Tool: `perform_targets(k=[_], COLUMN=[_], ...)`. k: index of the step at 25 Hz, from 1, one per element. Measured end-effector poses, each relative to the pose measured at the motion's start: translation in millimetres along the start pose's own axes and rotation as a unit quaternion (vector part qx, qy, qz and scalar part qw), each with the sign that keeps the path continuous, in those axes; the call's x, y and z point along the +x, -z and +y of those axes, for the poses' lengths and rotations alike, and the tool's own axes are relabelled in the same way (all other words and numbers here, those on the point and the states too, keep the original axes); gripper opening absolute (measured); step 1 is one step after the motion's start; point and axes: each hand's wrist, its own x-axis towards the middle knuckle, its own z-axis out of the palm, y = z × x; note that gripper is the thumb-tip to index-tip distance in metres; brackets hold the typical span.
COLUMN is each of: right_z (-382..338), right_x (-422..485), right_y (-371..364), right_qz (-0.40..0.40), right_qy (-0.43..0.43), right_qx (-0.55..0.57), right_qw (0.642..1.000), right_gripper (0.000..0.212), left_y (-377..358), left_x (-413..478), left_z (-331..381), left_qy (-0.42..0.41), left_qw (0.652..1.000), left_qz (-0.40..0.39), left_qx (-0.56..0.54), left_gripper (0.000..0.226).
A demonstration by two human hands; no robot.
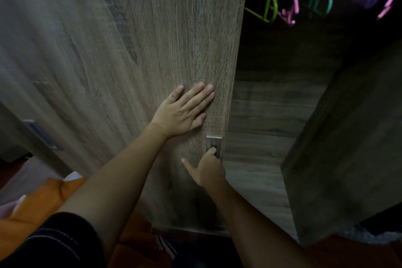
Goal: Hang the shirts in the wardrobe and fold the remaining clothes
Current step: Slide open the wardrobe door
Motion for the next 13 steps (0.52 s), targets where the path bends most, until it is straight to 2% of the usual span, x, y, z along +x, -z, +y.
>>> perform_targets(k=[3,9,13], right_z=[-7,1,-3], right_x=[1,-4,-19], right_y=[-1,-12,-14], right_qz=[-0.062,-0.206,-0.222], right_qy=[0.035,0.068,0.123], right_qx=[-0.023,-0.044,-0.091], right_qw=[0.997,0.975,0.963], right_gripper=[0.110,0.112,0.099], left_y=[9,41,83], left_x=[-10,-23,-18], left_z=[-7,-20,-33], left_qy=[0.018,0.062,0.097], left_qw=[0.999,0.982,0.951], left_qz=[-0.040,-0.173,-0.280], left_qx=[-0.010,-0.054,-0.085], left_gripper=[0.069,0.063,0.067])
